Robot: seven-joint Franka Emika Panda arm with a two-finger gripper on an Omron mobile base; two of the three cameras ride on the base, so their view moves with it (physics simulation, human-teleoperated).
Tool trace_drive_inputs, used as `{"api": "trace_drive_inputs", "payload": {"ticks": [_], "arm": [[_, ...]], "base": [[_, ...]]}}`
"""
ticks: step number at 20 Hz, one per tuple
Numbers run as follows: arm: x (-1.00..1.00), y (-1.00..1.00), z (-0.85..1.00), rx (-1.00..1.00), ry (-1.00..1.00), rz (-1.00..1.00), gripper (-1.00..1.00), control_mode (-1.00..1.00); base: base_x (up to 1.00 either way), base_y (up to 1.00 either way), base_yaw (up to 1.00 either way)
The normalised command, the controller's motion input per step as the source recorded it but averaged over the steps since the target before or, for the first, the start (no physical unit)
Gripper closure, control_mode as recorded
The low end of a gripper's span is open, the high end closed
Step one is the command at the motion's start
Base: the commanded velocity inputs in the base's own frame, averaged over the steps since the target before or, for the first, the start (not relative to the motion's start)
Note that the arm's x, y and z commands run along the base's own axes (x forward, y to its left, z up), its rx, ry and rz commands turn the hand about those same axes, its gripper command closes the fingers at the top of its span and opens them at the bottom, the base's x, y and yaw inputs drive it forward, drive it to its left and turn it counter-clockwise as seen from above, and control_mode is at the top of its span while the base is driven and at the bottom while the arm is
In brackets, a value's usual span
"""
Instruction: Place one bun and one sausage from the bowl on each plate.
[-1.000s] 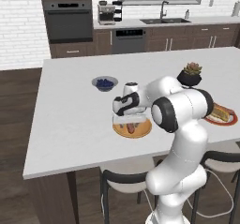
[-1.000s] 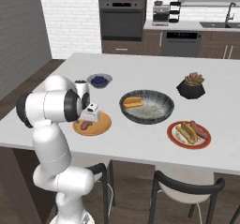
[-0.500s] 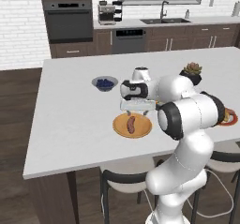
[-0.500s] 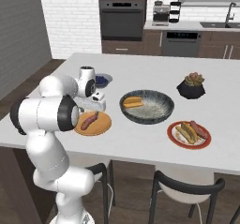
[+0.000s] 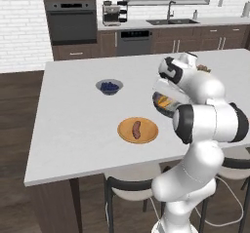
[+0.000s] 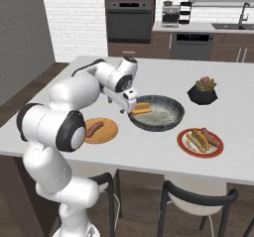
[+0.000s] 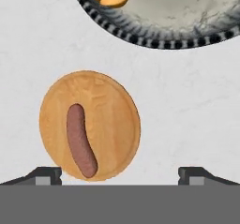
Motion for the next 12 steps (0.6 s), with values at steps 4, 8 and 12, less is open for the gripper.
{"api": "trace_drive_inputs", "payload": {"ticks": [4, 8, 12], "arm": [[0.39, -0.99, 0.01, 0.15, -0.12, -0.18, -1.0, -1.0], [0.74, -0.99, -0.6, 0.16, -0.09, -0.12, -1.0, -1.0], [0.99, -0.57, -0.2, 0.09, 0.0, -0.05, -1.0, -1.0]], "base": [[0.0, 0.0, 0.0], [0.0, 0.0, 0.0], [0.0, 0.0, 0.0]]}}
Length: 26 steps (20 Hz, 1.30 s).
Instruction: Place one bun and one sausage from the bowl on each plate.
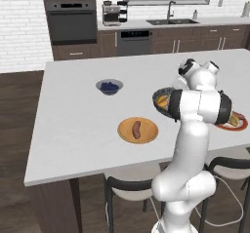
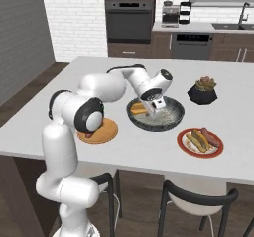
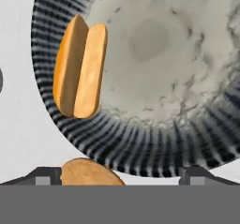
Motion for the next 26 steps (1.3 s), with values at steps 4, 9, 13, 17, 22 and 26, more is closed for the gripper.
{"api": "trace_drive_inputs", "payload": {"ticks": [4, 9, 13, 17, 22, 26], "arm": [[1.0, -0.05, -0.06, 0.0, 0.02, 0.0, -1.0, -1.0], [0.97, 0.0, -0.39, 0.0, 0.0, 0.0, -1.0, -1.0], [0.22, 0.12, -0.64, 0.0, 0.0, 0.0, -1.0, -1.0], [-0.08, 0.1, -0.68, 0.0, 0.0, 0.0, -1.0, -1.0], [-0.01, 0.32, -0.35, 0.0, -0.04, 0.0, -1.0, -1.0], [0.0, 0.31, -0.02, 0.0, -0.12, 0.0, -1.0, -1.0]], "base": [[0.0, 0.0, 0.0], [0.0, 0.0, 0.0], [0.0, 0.0, 0.0], [0.0, 0.0, 0.0], [0.0, 0.0, 0.0], [0.0, 0.0, 0.0]]}}
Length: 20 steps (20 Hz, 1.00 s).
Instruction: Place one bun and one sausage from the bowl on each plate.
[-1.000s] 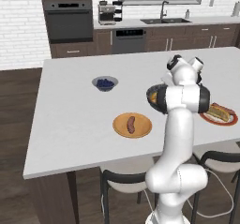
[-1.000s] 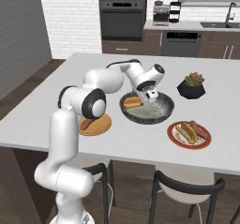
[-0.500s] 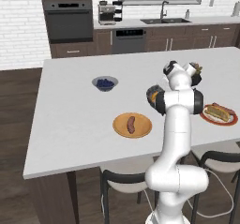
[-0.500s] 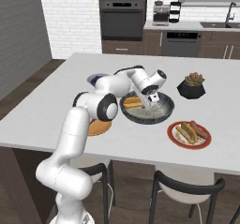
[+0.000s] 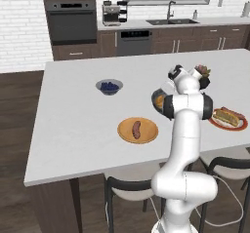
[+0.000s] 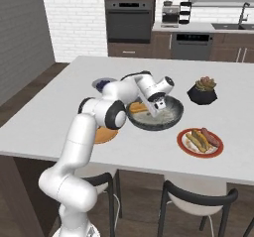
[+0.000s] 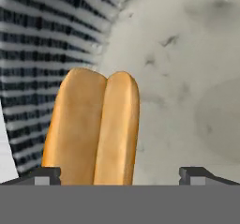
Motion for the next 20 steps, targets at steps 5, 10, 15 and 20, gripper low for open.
{"api": "trace_drive_inputs", "payload": {"ticks": [5, 10, 15, 20], "arm": [[-0.01, 0.0, 0.0, 0.0, -0.21, 0.0, -1.0, -1.0], [0.0, 0.0, -0.02, 0.0, -0.12, 0.0, -1.0, -1.0], [0.13, 0.05, -0.11, 0.0, 0.04, 0.0, -1.0, -1.0], [0.09, 0.05, -0.01, 0.0, 0.03, 0.0, -1.0, -1.0]], "base": [[0.0, 0.0, 0.0], [0.0, 0.0, 0.0], [0.0, 0.0, 0.0], [0.0, 0.0, 0.0]]}}
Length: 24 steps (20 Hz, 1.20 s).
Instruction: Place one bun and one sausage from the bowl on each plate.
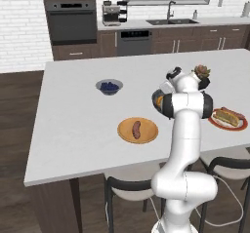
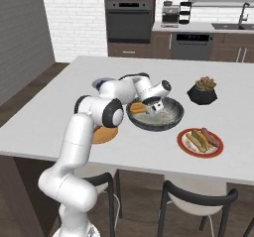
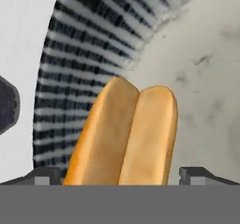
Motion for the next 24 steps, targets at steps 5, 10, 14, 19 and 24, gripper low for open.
{"api": "trace_drive_inputs", "payload": {"ticks": [5, 10, 14, 19, 24], "arm": [[0.0, 0.07, -0.07, 0.0, 0.0, 0.0, -1.0, -1.0], [0.0, 0.26, -0.27, 0.0, 0.08, 0.0, -1.0, -1.0], [0.0, 0.23, -0.12, 0.0, 0.06, 0.0, -1.0, -1.0], [0.0, 0.11, -0.15, 0.0, 0.04, 0.0, 1.0, -1.0], [0.0, 0.01, -0.06, 0.0, 0.0, -0.01, 1.0, -1.0]], "base": [[0.0, 0.0, 0.0], [0.0, 0.0, 0.0], [0.0, 0.0, 0.0], [0.0, 0.0, 0.0], [0.0, 0.0, 0.0]]}}
